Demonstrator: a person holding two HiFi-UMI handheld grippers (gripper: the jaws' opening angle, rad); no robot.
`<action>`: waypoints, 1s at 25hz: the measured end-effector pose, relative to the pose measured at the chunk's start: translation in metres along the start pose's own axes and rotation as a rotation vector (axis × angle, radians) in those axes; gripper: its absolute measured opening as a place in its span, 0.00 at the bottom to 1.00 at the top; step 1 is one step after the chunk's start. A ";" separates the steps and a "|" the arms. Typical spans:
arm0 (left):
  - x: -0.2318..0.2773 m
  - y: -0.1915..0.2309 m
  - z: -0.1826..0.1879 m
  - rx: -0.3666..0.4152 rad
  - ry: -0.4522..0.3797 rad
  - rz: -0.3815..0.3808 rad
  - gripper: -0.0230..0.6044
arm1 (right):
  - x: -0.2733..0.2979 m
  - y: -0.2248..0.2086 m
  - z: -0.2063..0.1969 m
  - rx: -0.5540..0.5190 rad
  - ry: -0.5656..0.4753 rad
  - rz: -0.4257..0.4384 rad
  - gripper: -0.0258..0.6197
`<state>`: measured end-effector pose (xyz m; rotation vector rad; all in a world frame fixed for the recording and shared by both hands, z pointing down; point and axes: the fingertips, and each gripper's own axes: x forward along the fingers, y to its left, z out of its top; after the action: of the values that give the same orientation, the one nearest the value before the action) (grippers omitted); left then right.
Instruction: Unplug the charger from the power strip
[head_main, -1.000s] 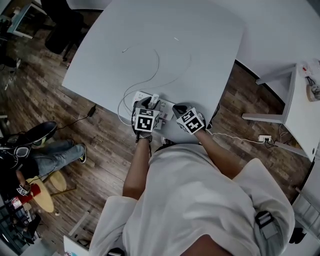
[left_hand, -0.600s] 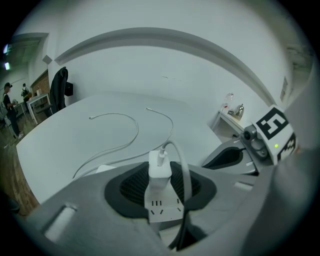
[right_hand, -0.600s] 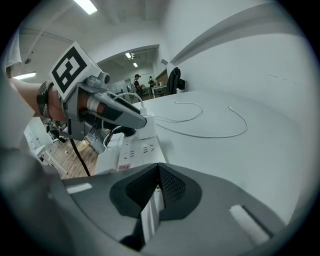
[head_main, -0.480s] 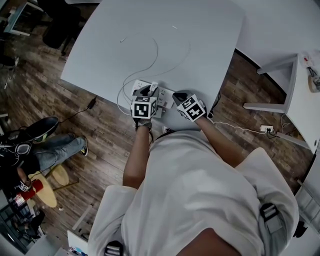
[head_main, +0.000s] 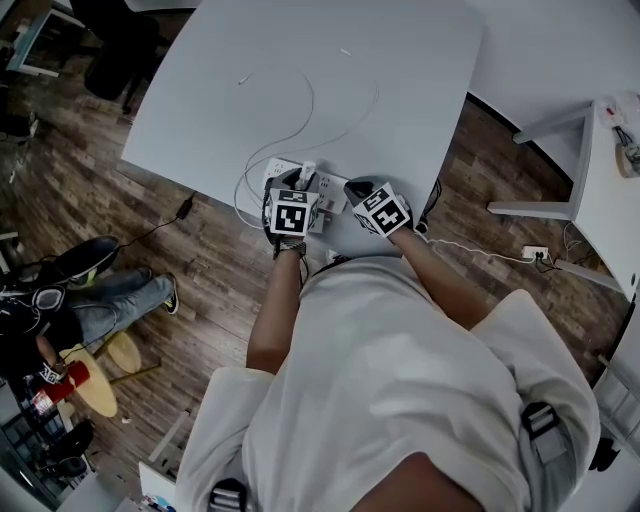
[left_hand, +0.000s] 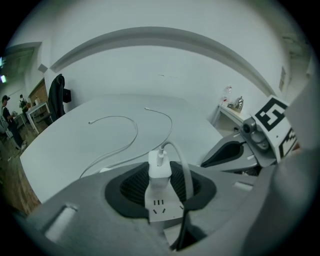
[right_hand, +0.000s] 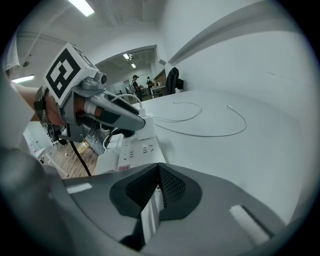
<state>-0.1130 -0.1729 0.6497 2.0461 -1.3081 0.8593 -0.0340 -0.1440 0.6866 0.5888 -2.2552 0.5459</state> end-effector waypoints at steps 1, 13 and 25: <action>0.001 0.000 0.000 0.004 0.002 0.001 0.25 | 0.000 -0.001 0.000 0.000 -0.001 -0.002 0.04; -0.003 0.008 0.001 -0.154 -0.071 -0.063 0.26 | 0.001 0.002 0.001 -0.041 -0.019 -0.002 0.04; -0.001 -0.001 0.000 0.050 -0.003 0.015 0.25 | 0.000 0.002 -0.001 -0.038 -0.025 -0.003 0.04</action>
<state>-0.1129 -0.1717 0.6491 2.0792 -1.3181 0.9040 -0.0350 -0.1418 0.6864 0.5832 -2.2825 0.4955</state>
